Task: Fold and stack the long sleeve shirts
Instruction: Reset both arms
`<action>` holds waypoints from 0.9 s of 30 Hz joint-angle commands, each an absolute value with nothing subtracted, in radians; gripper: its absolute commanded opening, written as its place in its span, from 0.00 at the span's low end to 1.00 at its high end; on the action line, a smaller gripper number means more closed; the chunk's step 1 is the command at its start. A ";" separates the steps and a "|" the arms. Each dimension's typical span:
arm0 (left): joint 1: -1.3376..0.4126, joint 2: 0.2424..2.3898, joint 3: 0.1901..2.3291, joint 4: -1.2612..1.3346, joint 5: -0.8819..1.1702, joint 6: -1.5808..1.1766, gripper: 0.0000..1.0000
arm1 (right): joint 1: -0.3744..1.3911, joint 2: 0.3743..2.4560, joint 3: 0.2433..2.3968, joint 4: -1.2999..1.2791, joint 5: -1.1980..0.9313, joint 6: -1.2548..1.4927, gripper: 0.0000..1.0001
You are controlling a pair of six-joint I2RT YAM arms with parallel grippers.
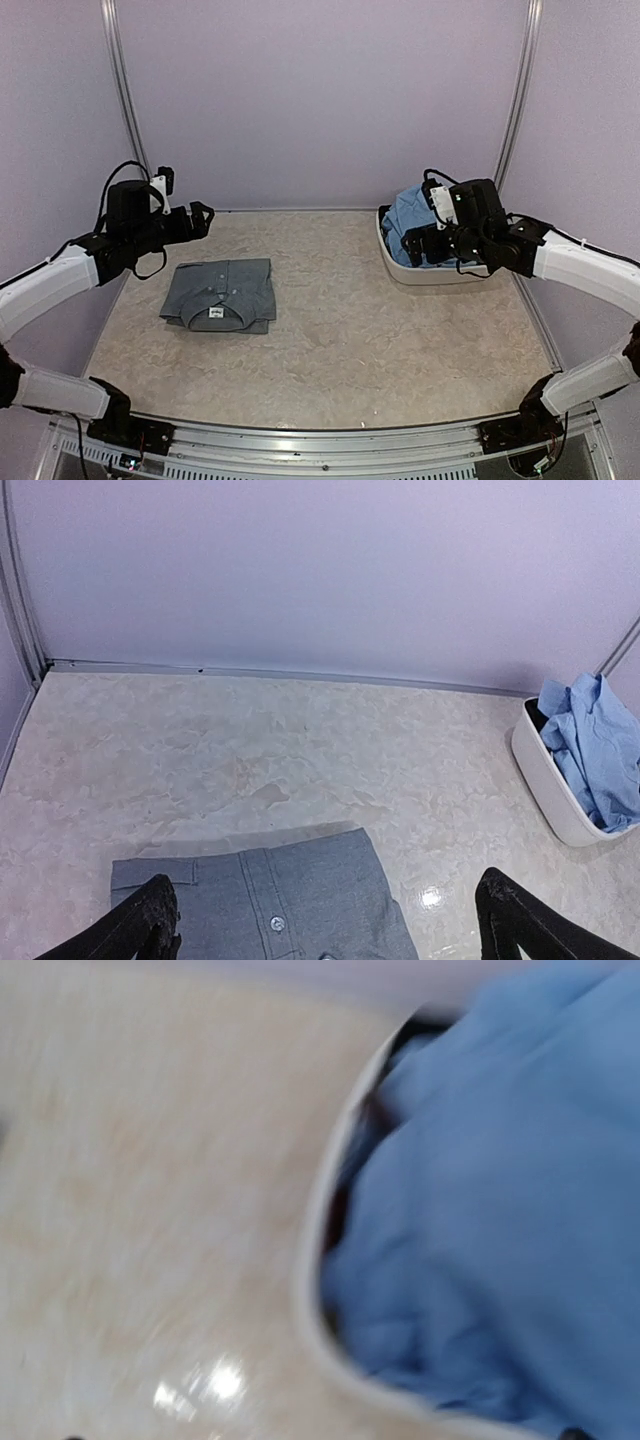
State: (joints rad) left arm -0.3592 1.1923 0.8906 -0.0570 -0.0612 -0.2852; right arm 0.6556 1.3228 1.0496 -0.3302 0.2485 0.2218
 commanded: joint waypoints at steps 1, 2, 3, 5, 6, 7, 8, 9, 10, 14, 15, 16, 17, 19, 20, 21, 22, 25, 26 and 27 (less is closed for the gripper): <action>-0.340 1.128 0.889 -0.075 -0.111 -0.329 0.99 | 0.613 1.208 1.047 -0.349 0.299 0.189 0.99; -0.336 1.113 0.894 -0.080 -0.136 -0.328 0.99 | 0.609 1.194 1.056 -0.364 0.313 0.183 1.00; -0.329 1.096 0.904 -0.093 -0.156 -0.330 0.99 | 0.606 1.184 1.068 -0.377 0.326 0.175 1.00; -0.298 1.076 0.934 -0.133 -0.137 -0.330 0.99 | 0.605 1.167 1.086 -0.397 0.354 0.154 0.99; -0.280 1.071 0.952 -0.153 -0.119 -0.324 0.99 | 0.604 1.161 1.092 -0.401 0.371 0.146 0.99; -0.267 1.064 0.969 -0.172 -0.108 -0.316 0.99 | 0.604 1.154 1.097 -0.403 0.388 0.135 1.00; -0.258 1.060 0.986 -0.188 -0.104 -0.307 0.99 | 0.604 1.147 1.099 -0.400 0.397 0.122 1.00; -0.254 1.055 0.999 -0.204 -0.110 -0.298 0.99 | 0.604 1.138 1.100 -0.396 0.408 0.109 1.00; -0.250 1.048 1.008 -0.216 -0.116 -0.292 0.99 | 0.604 1.127 1.098 -0.387 0.419 0.095 1.00; -0.239 1.012 0.992 -0.198 -0.117 -0.287 0.99 | 0.603 1.065 1.060 -0.308 0.444 0.041 1.00; -0.238 1.004 0.981 -0.187 -0.116 -0.272 0.99 | 0.603 1.046 1.043 -0.283 0.447 0.031 0.99; -0.239 0.992 0.971 -0.179 -0.111 -0.252 0.99 | 0.603 1.027 1.024 -0.260 0.448 0.026 0.99; -0.239 0.983 0.960 -0.169 -0.111 -0.237 0.99 | 0.603 1.011 1.009 -0.246 0.449 0.026 1.00; -0.242 0.948 0.926 -0.142 -0.133 -0.222 0.99 | 0.604 0.989 0.983 -0.227 0.454 0.028 1.00; -0.244 0.932 0.898 -0.120 -0.143 -0.214 0.99 | 0.603 0.981 0.975 -0.225 0.458 0.031 0.99; -0.246 0.901 0.875 -0.095 -0.145 -0.203 0.99 | 0.605 0.977 0.969 -0.222 0.466 0.033 0.99; -0.246 0.882 0.859 -0.074 -0.149 -0.197 0.99 | 0.604 0.972 0.963 -0.219 0.469 0.034 0.99; -0.248 0.833 0.842 -0.047 -0.141 -0.185 0.99 | 0.604 0.966 0.952 -0.209 0.479 0.027 1.00; -0.250 0.827 0.842 -0.049 -0.143 -0.182 0.99 | 0.603 0.967 0.951 -0.210 0.482 0.024 1.00; -0.250 0.826 0.843 -0.051 -0.144 -0.180 0.99 | 0.603 0.970 0.954 -0.210 0.482 0.023 0.99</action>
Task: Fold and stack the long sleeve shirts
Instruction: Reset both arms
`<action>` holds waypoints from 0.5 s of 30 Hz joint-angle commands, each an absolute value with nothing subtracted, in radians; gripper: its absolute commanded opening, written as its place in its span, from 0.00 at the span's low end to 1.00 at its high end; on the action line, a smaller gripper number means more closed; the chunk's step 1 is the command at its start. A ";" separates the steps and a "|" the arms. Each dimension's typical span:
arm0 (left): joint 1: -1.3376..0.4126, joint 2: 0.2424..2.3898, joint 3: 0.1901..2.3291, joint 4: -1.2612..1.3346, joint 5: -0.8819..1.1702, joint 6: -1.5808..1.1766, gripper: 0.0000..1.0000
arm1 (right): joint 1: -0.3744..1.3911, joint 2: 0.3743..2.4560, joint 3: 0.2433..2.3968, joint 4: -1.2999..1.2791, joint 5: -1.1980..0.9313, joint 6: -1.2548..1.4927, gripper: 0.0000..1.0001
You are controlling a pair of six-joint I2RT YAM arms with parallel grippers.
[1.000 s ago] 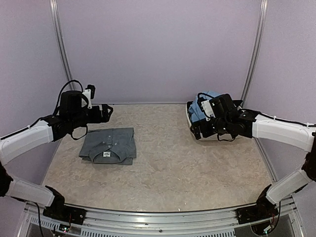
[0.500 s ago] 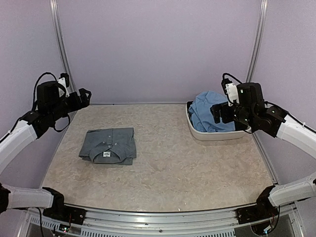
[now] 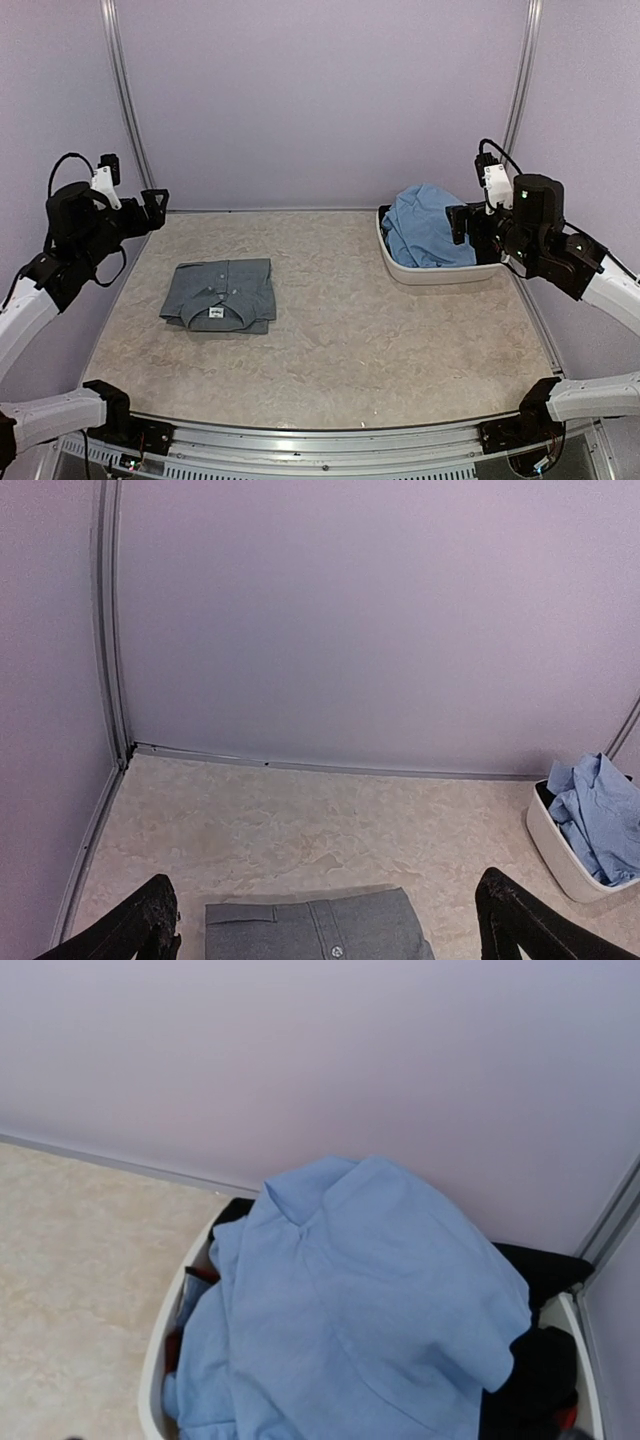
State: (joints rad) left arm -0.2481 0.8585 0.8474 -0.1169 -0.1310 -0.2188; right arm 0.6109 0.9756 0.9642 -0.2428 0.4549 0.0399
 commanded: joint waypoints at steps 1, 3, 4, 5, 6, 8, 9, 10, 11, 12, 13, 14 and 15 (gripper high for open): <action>-0.250 0.828 0.846 -0.056 -0.146 -0.179 0.99 | 0.604 0.972 0.955 -0.210 0.481 0.024 0.99; -0.251 0.838 0.851 -0.066 -0.140 -0.178 0.99 | 0.604 0.978 0.958 -0.210 0.480 0.026 1.00; -0.251 0.843 0.851 -0.067 -0.136 -0.179 0.99 | 0.603 0.979 0.960 -0.212 0.480 0.026 1.00; -0.252 0.845 0.853 -0.066 -0.132 -0.179 0.99 | 0.603 0.981 0.961 -0.212 0.480 0.027 0.99; -0.253 0.848 0.852 -0.067 -0.131 -0.181 0.99 | 0.603 0.983 0.962 -0.212 0.481 0.027 0.99; -0.253 0.849 0.853 -0.068 -0.127 -0.181 0.99 | 0.603 0.986 0.963 -0.213 0.479 0.028 1.00; -0.253 0.850 0.852 -0.069 -0.125 -0.181 0.99 | 0.604 0.989 0.964 -0.214 0.478 0.029 0.99; -0.254 0.851 0.852 -0.068 -0.123 -0.181 0.99 | 0.604 0.992 0.966 -0.217 0.474 0.032 1.00; -0.255 0.853 0.853 -0.069 -0.121 -0.181 0.99 | 0.603 0.996 0.966 -0.218 0.470 0.031 0.99; -0.257 0.855 0.852 -0.069 -0.119 -0.182 0.99 | 0.603 0.998 0.966 -0.219 0.469 0.032 0.99; -0.258 0.857 0.854 -0.070 -0.117 -0.182 0.99 | 0.601 1.003 0.968 -0.220 0.466 0.034 0.99; -0.259 0.857 0.854 -0.072 -0.115 -0.182 0.99 | 0.599 1.007 0.970 -0.223 0.462 0.036 1.00; -0.261 0.860 0.855 -0.073 -0.114 -0.181 0.99 | 0.596 1.011 0.973 -0.224 0.458 0.038 0.99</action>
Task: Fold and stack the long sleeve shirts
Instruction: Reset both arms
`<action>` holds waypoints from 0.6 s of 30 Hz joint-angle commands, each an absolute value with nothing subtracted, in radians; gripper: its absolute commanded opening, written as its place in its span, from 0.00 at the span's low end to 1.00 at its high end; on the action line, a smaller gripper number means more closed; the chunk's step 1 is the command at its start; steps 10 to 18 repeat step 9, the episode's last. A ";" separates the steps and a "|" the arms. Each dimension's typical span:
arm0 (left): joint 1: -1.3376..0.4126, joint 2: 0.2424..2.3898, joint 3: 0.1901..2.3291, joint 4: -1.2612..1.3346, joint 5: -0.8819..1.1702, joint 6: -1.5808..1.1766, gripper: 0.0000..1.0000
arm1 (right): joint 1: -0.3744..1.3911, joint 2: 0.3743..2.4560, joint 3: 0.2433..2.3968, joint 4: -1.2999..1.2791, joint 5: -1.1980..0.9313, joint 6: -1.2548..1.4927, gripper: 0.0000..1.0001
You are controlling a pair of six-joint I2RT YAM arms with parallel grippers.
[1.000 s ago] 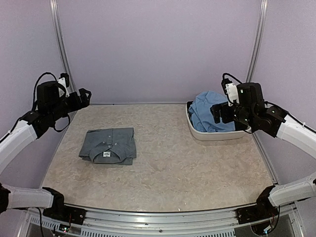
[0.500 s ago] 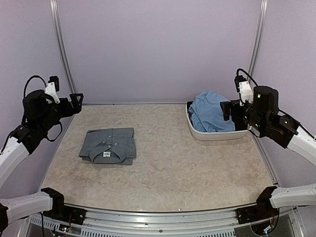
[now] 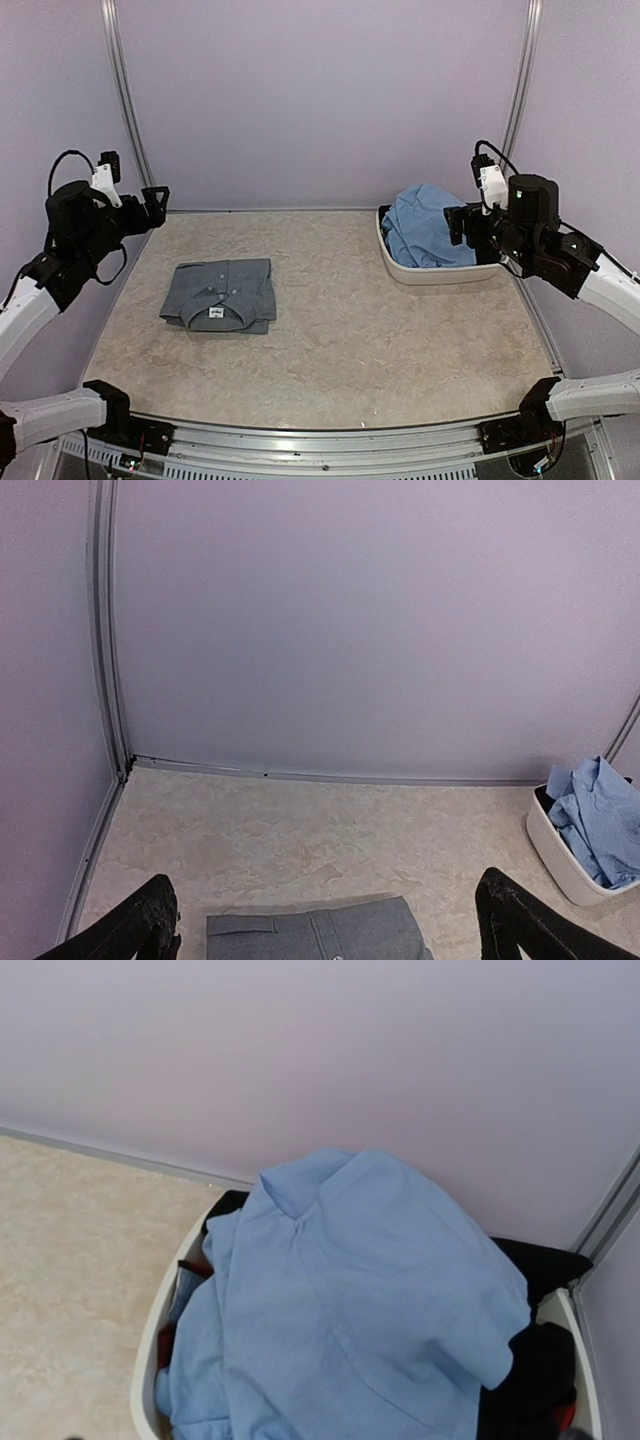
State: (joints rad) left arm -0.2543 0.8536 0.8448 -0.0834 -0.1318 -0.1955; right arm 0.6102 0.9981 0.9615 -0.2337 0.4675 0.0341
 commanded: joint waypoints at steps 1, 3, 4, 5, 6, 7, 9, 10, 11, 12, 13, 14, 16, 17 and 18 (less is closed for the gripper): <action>-0.261 0.860 0.856 -0.075 -0.113 -0.182 0.99 | 0.595 1.013 0.974 -0.224 0.454 0.040 1.00; -0.263 0.863 0.855 -0.075 -0.114 -0.180 0.99 | 0.592 1.017 0.971 -0.225 0.447 0.041 1.00; -0.265 0.863 0.856 -0.076 -0.115 -0.180 0.99 | 0.591 1.018 0.971 -0.224 0.444 0.041 0.99; -0.267 0.864 0.856 -0.076 -0.118 -0.179 0.99 | 0.587 1.019 0.971 -0.225 0.438 0.041 0.99; -0.268 0.865 0.857 -0.078 -0.121 -0.178 0.99 | 0.583 1.022 0.972 -0.228 0.433 0.044 0.98; -0.269 0.866 0.858 -0.080 -0.121 -0.177 0.99 | 0.580 1.026 0.974 -0.230 0.428 0.045 0.98; -0.271 0.868 0.858 -0.083 -0.121 -0.175 0.99 | 0.578 1.033 0.974 -0.230 0.420 0.045 0.99; -0.271 0.868 0.858 -0.083 -0.121 -0.175 0.99 | 0.578 1.033 0.974 -0.230 0.420 0.045 0.99; -0.271 0.868 0.858 -0.083 -0.121 -0.175 0.99 | 0.578 1.033 0.974 -0.230 0.420 0.045 0.99; -0.271 0.868 0.858 -0.083 -0.121 -0.175 0.99 | 0.578 1.033 0.974 -0.230 0.420 0.045 0.99; -0.271 0.868 0.858 -0.083 -0.121 -0.175 0.99 | 0.578 1.033 0.974 -0.230 0.420 0.045 0.99; -0.271 0.868 0.858 -0.083 -0.121 -0.175 0.99 | 0.578 1.033 0.974 -0.230 0.420 0.045 0.99; -0.271 0.868 0.858 -0.083 -0.121 -0.175 0.99 | 0.578 1.033 0.974 -0.230 0.420 0.045 0.99; -0.271 0.868 0.858 -0.083 -0.121 -0.175 0.99 | 0.578 1.033 0.974 -0.230 0.420 0.045 0.99; -0.271 0.868 0.858 -0.083 -0.121 -0.175 0.99 | 0.578 1.033 0.974 -0.230 0.420 0.045 0.99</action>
